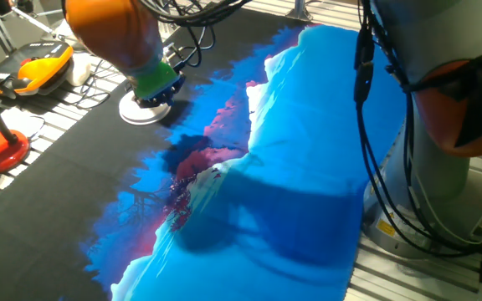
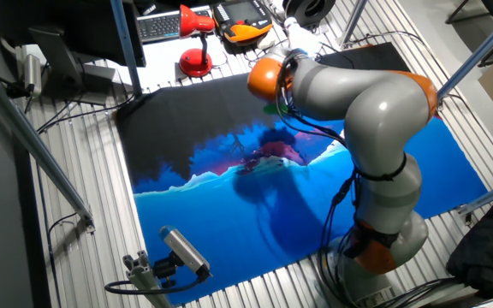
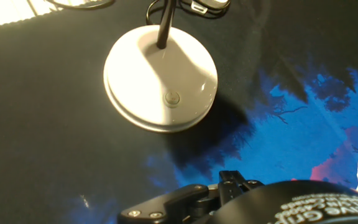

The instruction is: Turn off the desk lamp by pressing the button

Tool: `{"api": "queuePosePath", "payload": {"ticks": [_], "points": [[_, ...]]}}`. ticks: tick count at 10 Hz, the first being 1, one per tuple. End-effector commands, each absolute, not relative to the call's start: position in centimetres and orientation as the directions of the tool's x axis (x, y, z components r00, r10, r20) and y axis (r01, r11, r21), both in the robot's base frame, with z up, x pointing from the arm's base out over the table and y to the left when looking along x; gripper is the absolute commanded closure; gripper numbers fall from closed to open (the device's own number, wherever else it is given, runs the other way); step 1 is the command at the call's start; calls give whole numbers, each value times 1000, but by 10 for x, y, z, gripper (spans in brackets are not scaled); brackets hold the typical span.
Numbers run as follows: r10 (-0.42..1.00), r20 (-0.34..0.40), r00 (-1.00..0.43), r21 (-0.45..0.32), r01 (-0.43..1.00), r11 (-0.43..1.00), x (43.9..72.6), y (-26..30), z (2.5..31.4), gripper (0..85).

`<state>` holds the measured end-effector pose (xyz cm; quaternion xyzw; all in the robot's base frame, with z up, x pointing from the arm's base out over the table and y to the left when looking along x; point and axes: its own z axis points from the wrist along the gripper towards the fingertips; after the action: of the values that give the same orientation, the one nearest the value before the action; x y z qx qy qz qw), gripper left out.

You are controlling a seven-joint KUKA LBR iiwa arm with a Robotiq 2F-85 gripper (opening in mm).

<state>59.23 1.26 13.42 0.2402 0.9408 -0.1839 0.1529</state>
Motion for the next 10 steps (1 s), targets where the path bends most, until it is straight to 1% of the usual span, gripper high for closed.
{"api": "queuePosePath", "payload": {"ticks": [1,7,8,9,10], "points": [[399,-358,-844,-271,503,821,593,12,134,850],[426,-282,-860,-252,495,832,593,12,134,850],[428,-261,-865,-250,489,836,593,12,134,850],[443,-226,-868,-221,489,844,593,12,134,850],[435,-203,-878,-218,473,854,593,12,134,850]]}}
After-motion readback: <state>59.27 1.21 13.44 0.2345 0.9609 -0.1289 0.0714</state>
